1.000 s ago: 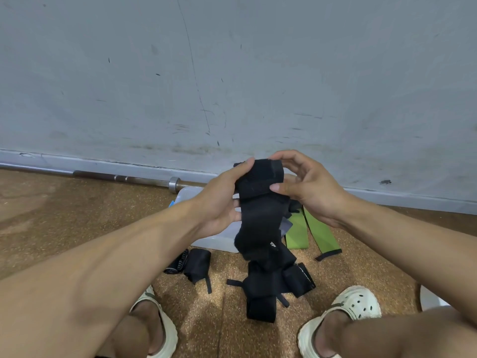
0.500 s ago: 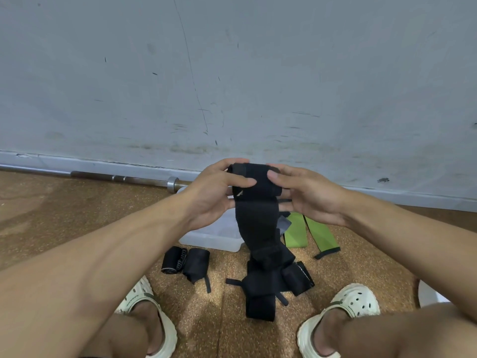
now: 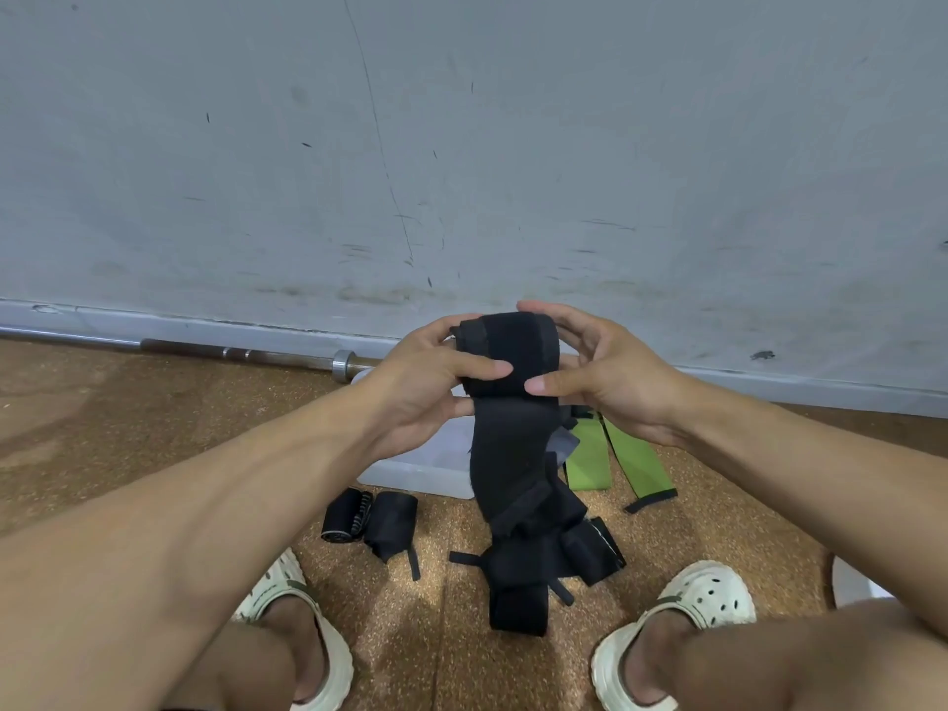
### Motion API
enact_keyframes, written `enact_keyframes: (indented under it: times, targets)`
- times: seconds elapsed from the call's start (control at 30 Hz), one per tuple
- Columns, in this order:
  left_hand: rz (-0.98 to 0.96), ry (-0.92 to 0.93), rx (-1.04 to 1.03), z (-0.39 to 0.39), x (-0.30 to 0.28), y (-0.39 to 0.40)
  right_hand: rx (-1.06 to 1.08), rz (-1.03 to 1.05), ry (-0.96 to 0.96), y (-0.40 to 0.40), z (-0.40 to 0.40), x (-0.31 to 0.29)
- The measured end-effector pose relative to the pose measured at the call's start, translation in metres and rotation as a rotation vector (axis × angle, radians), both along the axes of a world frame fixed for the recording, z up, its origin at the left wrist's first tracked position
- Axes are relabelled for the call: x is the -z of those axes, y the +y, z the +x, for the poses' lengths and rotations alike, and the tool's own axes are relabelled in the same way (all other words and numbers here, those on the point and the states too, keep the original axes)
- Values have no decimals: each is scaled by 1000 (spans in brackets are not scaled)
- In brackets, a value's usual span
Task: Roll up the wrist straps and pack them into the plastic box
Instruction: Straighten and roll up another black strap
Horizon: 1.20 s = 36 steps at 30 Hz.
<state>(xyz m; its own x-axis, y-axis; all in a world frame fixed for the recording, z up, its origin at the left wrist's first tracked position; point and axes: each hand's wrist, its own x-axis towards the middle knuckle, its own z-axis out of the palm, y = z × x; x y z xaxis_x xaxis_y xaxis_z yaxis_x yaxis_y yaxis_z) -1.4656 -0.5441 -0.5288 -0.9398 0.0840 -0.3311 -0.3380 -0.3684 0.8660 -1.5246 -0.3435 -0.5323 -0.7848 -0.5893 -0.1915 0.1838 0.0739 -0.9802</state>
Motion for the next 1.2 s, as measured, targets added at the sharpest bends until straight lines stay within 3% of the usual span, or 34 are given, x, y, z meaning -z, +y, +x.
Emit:
enact_keyframes:
  times: [0.23,0.4,0.5,0.7,0.87,1.07,1.2]
  targets:
    - [-283,141,-56,1,5,1,-107,-62,-295,0,2,-3]
    - [-382,202,-52,4,8,5,-47,-45,-323,-5,3,-2]
    - [-345,180,-54,4,6,7,28,-78,-295,-6,4,-4]
    - [-96,2,-50,3,1,9,83,-130,-193,-6,3,-7]
    - [-52,-124,19,5,0,11,102,-138,-116,-5,3,-5]
    - [-73,-69,-6,2,2,8,131,-67,-223,-4,0,-1]
    - [-161,23,-38,2,7,5,-5,65,-277,-4,2,2]
